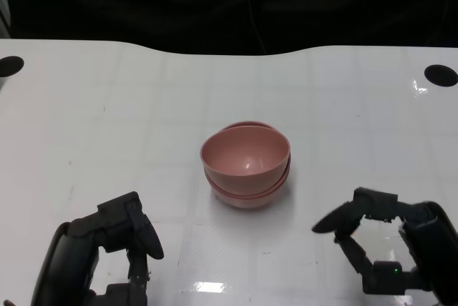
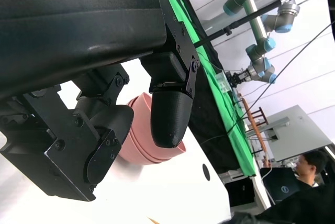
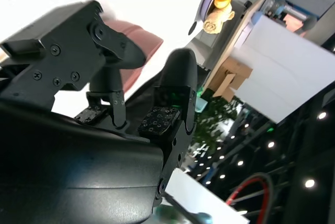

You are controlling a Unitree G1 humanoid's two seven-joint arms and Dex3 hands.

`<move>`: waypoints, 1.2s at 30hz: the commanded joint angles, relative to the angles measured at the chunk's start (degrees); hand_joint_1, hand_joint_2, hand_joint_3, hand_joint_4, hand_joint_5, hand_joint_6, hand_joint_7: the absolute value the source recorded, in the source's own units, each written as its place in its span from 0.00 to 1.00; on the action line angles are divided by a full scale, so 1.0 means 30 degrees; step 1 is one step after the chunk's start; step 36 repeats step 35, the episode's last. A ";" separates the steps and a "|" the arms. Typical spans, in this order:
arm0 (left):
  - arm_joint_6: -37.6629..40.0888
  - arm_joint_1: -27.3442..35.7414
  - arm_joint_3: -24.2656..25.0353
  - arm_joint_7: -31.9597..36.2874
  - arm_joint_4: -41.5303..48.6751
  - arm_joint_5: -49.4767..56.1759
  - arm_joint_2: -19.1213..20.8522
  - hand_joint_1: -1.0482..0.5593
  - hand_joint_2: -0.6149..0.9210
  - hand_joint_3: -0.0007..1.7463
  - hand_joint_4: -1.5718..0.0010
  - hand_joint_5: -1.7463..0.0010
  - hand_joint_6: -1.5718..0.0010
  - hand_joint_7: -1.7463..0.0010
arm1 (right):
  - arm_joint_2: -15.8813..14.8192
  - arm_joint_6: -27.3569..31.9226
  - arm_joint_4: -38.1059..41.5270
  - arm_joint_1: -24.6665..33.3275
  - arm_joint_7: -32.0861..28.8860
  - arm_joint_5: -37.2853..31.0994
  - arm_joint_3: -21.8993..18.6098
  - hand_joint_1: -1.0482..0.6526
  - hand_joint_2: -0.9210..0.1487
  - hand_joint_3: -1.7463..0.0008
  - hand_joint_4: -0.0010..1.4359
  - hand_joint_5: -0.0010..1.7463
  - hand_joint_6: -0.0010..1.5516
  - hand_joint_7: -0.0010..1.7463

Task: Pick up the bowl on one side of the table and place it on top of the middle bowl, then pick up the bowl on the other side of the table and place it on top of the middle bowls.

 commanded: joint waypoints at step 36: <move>-0.1200 -0.0136 0.0762 -0.0814 0.1494 -0.0898 0.0433 0.72 0.55 0.92 0.43 0.04 0.47 0.14 | 0.2087 0.0669 0.2723 -0.1633 0.3144 0.0771 -0.1973 0.73 0.68 0.03 0.71 0.96 0.57 0.81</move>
